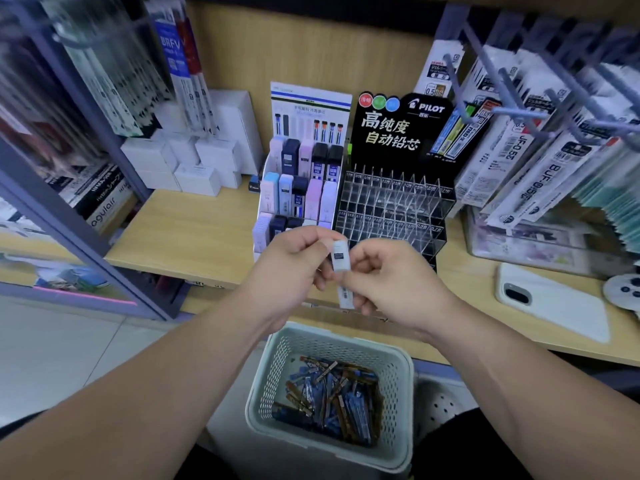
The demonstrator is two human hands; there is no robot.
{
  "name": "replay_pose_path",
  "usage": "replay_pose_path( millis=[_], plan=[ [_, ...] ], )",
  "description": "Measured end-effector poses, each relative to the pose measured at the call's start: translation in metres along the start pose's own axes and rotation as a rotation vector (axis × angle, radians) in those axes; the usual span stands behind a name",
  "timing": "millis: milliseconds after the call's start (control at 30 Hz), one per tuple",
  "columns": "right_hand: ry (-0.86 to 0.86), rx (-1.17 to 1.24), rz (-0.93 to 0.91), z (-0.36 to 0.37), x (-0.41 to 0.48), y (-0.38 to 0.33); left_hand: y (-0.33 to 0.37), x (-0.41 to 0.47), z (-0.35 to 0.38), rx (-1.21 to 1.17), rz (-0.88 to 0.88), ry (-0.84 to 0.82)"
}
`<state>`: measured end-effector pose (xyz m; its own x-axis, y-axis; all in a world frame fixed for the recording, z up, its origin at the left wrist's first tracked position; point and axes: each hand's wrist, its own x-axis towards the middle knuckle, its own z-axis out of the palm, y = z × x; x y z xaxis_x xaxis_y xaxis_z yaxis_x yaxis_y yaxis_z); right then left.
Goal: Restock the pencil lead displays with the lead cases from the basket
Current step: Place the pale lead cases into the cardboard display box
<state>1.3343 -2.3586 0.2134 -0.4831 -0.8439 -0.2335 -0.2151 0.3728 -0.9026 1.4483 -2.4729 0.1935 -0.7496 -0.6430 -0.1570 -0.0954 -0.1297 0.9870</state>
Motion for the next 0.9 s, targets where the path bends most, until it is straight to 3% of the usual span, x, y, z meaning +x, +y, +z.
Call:
replay_pose_path(
  millis=[167, 233, 367, 433, 500, 633, 733, 900],
  plan=[
    [0.098, 0.056, -0.096, 0.007, 0.013, -0.008, 0.006, 0.011, -0.015, -0.055, 0.044, -0.031],
    [0.114, 0.085, -0.077, 0.009, 0.021, -0.011, 0.010, 0.018, -0.030, 0.070, 0.090, 0.113],
    [0.204, 0.157, -0.020, 0.006, 0.038, -0.015, 0.003, 0.037, -0.078, 0.542, 0.176, 0.439],
    [0.260, 0.192, 0.016, 0.006, 0.044, -0.017, -0.006, 0.041, -0.091, 0.780, 0.088, 0.412],
    [0.284, 0.251, 0.043, 0.010, 0.048, -0.018, -0.014, 0.043, -0.093, 0.872, 0.020, 0.308],
    [0.277, 0.289, 0.024, 0.019, 0.054, -0.021, -0.021, 0.041, -0.085, 0.647, -0.009, 0.210],
    [0.164, 0.082, -0.027, 0.018, 0.056, -0.023, -0.021, 0.043, -0.086, 0.589, -0.025, 0.213],
    [0.085, -0.576, -0.157, 0.010, 0.064, -0.035, -0.020, 0.046, -0.092, 0.503, -0.068, 0.183]
  ],
)
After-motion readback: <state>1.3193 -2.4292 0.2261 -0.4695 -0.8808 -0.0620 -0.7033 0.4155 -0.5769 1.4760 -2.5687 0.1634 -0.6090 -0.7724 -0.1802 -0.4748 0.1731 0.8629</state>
